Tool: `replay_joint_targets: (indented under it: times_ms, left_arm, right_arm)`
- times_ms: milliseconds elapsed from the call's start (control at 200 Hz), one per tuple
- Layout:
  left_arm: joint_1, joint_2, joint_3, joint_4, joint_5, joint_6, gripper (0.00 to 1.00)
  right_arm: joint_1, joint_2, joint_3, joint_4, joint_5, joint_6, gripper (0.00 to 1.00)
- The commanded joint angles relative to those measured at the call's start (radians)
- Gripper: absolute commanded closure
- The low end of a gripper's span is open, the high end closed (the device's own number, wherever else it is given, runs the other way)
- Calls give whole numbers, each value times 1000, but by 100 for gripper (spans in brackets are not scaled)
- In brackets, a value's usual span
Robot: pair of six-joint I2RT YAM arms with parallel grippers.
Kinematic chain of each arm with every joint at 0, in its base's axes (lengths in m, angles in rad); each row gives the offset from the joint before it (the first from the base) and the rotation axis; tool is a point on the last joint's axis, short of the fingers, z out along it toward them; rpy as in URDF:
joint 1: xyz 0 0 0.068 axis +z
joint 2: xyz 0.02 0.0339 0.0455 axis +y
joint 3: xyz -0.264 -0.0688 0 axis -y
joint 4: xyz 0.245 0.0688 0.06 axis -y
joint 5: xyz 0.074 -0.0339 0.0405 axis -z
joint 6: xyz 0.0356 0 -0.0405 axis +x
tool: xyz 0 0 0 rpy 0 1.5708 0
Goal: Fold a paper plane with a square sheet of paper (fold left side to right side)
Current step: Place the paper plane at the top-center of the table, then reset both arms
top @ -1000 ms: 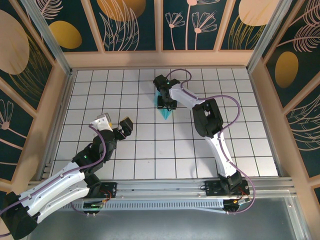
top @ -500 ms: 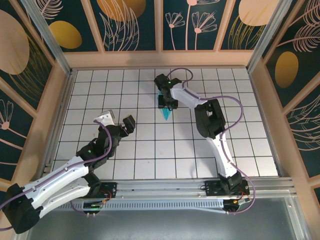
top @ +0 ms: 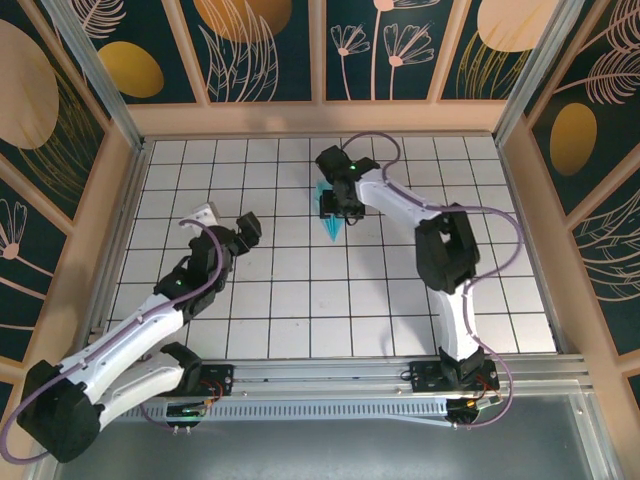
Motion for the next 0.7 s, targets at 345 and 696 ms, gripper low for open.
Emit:
replay_joint_targets:
  times_ms: [345, 696]
  left_arm:
    - [375, 168, 49, 162, 63, 197, 1]
    - [385, 245, -70, 588, -101, 451, 1]
  right_arm:
    - [-358, -759, -716, 514, 153, -177, 9]
    - [-726, -948, -1282, 1274, 43, -295, 1]
